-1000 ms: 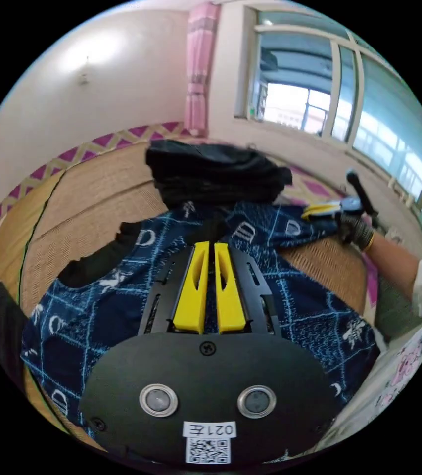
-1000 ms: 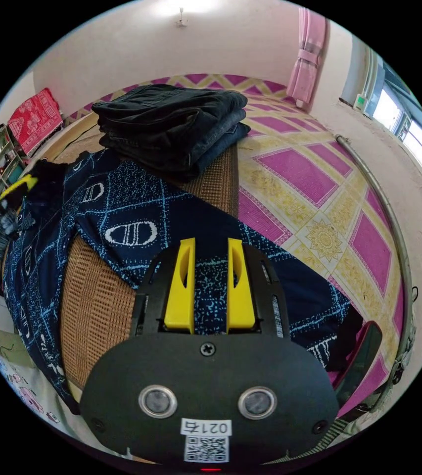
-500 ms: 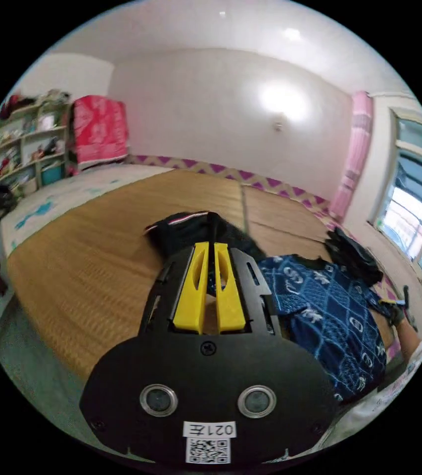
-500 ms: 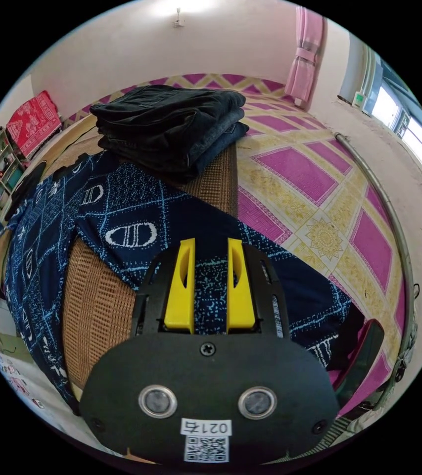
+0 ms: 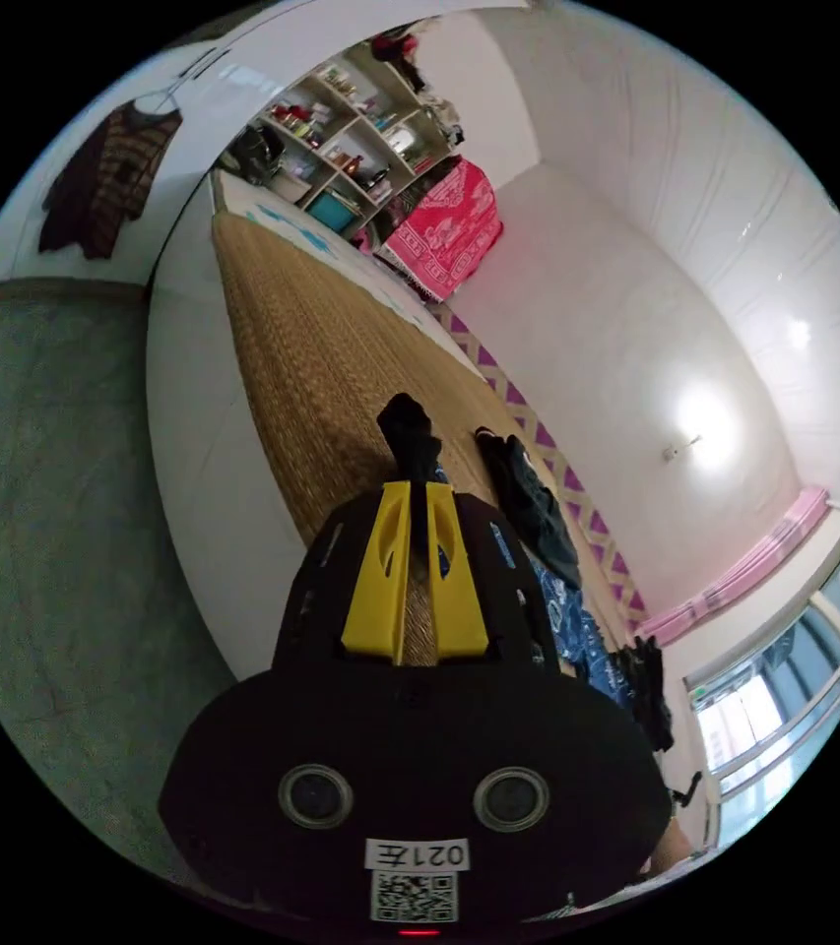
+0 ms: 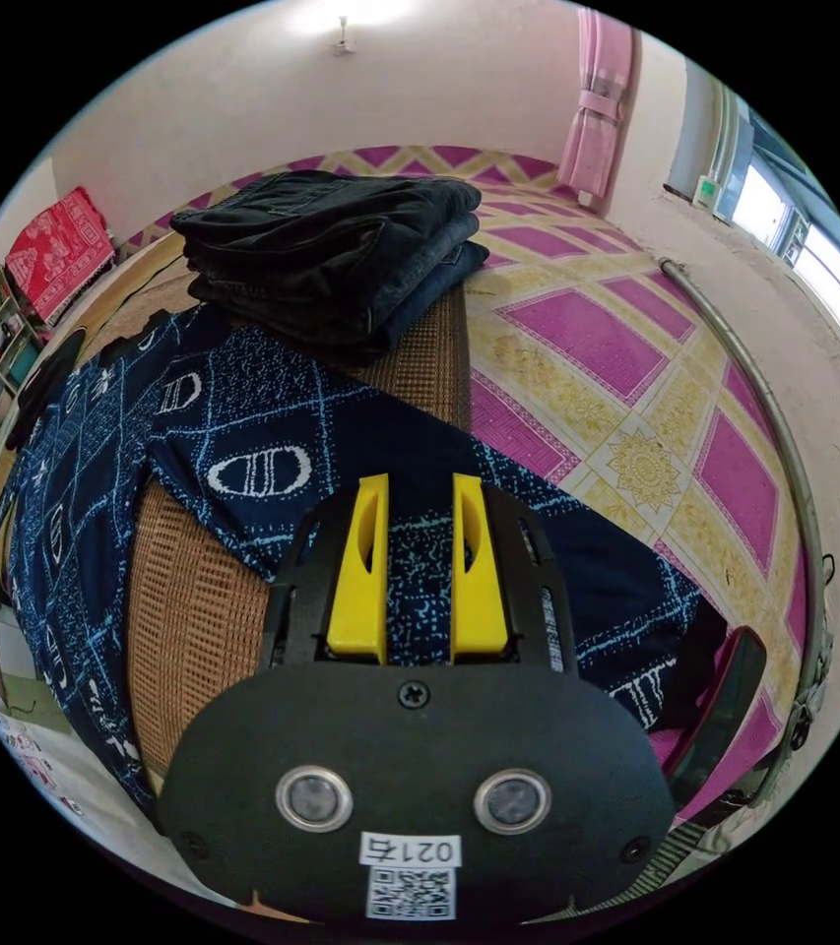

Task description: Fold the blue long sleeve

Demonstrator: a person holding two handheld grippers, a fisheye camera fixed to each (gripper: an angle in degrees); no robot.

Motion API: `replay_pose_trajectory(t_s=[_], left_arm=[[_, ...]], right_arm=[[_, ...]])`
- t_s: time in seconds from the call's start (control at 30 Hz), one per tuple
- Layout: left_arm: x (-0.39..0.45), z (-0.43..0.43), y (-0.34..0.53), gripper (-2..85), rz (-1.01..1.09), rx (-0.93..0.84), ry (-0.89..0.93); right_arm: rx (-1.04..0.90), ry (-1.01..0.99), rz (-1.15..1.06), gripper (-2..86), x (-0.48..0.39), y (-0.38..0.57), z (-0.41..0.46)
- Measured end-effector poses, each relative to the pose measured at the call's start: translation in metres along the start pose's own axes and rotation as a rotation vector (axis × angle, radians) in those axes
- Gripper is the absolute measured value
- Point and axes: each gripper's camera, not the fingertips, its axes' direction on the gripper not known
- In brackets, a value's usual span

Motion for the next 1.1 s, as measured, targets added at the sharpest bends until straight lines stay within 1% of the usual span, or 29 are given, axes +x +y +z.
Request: replay_pose_trajectory(t_s=[0.03, 0.1, 0.17, 0.27, 0.3, 0.33, 0.4, 0.43, 0.5, 0.57, 0.63, 0.7, 0.77, 0.83, 0.87, 0.97, 1.07, 1.1], left_arm=[[-0.003, 0.001, -0.006, 6.3, -0.015, -0.033, 0.016], [-0.004, 0.003, -0.014, 10.1, -0.026, -0.067, -0.010], [-0.002, 0.003, -0.023, 11.7, -0.025, -0.069, -0.025], [0.000, 0.008, -0.039, 8.5, -0.056, -0.110, -0.060], [0.004, 0.004, -0.045, 5.2, -0.051, -0.081, -0.046], [0.010, -0.006, -0.051, 0.9, -0.016, -0.020, 0.021], [0.014, -0.019, -0.056, 0.1, 0.029, 0.048, 0.066], [0.008, -0.020, -0.056, 0.0, 0.001, 0.026, 0.005], [-0.014, -0.008, -0.049, 0.4, -0.097, -0.069, -0.021], [-0.031, -0.003, -0.039, 2.3, -0.150, -0.095, 0.035], [-0.035, -0.003, -0.031, 5.1, -0.136, -0.086, 0.073], [-0.035, 0.000, -0.026, 6.0, -0.128, -0.095, 0.099], [-0.033, 0.004, -0.022, 5.1, -0.121, -0.113, 0.084], [-0.027, 0.008, -0.014, 0.3, -0.112, -0.115, 0.098], [-0.025, 0.008, -0.012, 0.0, -0.107, -0.110, 0.106], [0.006, 0.006, -0.004, -0.7, -0.041, -0.078, 0.143], [0.075, 0.009, 0.002, -0.9, 0.113, -0.064, 0.193], [0.112, 0.013, 0.007, -0.9, 0.195, -0.069, 0.219]], right_arm=[[0.000, -0.002, 0.005, 9.9, 0.000, 0.002, -0.001], [0.000, -0.004, 0.012, 9.9, 0.001, 0.004, -0.002], [-0.001, -0.001, 0.011, 10.0, 0.000, 0.007, -0.003], [-0.002, 0.000, 0.011, 10.0, 0.000, 0.010, -0.004], [-0.002, 0.000, 0.011, 9.9, 0.000, 0.011, -0.005], [-0.002, 0.000, 0.011, 9.9, 0.001, 0.012, -0.005], [-0.003, -0.002, 0.017, 9.9, 0.001, 0.013, -0.006], [-0.002, -0.003, 0.022, 9.8, 0.002, 0.014, -0.007], [-0.002, 0.000, 0.025, 9.9, 0.002, 0.015, -0.008], [-0.003, 0.003, 0.024, 9.9, 0.002, 0.017, -0.009], [-0.004, 0.002, 0.026, 9.9, 0.002, 0.017, -0.010], [-0.004, 0.001, 0.027, 9.8, 0.003, 0.018, -0.011], [-0.004, 0.005, 0.027, 9.8, 0.003, 0.019, -0.012], [-0.004, 0.006, 0.033, 9.7, 0.004, 0.019, -0.013], [-0.004, 0.005, 0.039, 9.7, 0.005, 0.020, -0.013], [-0.004, 0.004, 0.040, 9.6, 0.006, 0.020, -0.015], [-0.003, -0.011, 0.048, 9.6, 0.011, 0.020, -0.016], [-0.003, -0.013, 0.049, 9.6, 0.011, 0.020, -0.016]])
